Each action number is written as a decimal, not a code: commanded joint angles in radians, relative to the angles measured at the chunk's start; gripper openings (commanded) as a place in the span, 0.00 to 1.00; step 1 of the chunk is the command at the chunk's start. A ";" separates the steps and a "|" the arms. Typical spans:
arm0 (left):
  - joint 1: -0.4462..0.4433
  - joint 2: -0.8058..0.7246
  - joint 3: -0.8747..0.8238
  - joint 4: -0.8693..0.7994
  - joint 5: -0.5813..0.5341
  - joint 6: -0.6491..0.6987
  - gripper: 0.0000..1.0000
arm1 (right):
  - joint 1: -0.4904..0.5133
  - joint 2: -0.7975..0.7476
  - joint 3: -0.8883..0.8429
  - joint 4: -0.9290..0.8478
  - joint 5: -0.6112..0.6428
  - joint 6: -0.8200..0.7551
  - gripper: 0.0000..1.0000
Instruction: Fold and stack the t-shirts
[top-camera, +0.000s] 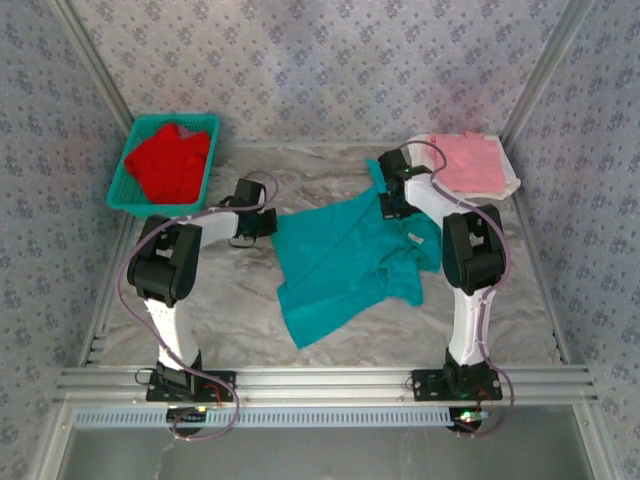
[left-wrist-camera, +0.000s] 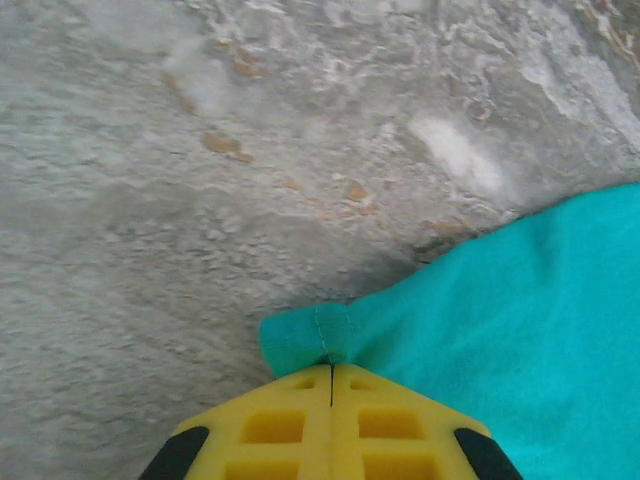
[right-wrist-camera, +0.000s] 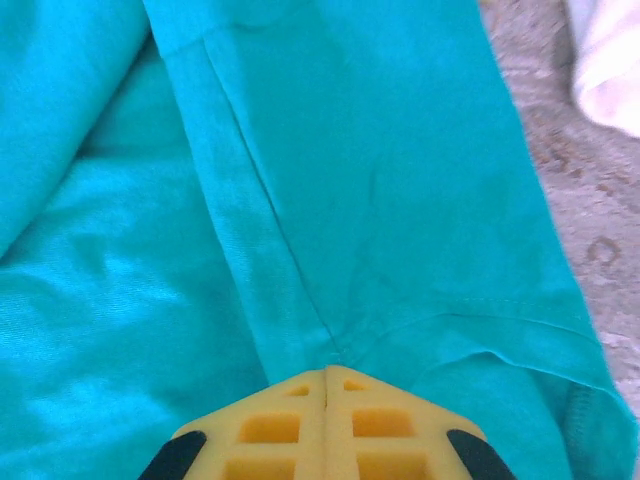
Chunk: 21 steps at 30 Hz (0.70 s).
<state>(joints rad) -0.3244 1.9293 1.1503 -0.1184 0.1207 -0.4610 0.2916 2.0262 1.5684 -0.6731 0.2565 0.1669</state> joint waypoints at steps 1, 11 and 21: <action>0.031 -0.038 -0.028 -0.049 -0.056 0.018 0.00 | -0.018 -0.064 -0.007 0.009 0.019 -0.007 0.00; 0.121 -0.068 -0.048 -0.067 -0.069 0.056 0.00 | -0.004 0.003 -0.001 -0.043 -0.060 -0.029 0.49; 0.136 -0.061 -0.040 -0.069 -0.067 0.067 0.00 | 0.047 0.099 0.063 -0.050 -0.105 -0.066 0.50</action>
<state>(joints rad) -0.1963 1.8904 1.1107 -0.1429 0.0711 -0.4118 0.3214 2.1052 1.5806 -0.6834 0.1837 0.1211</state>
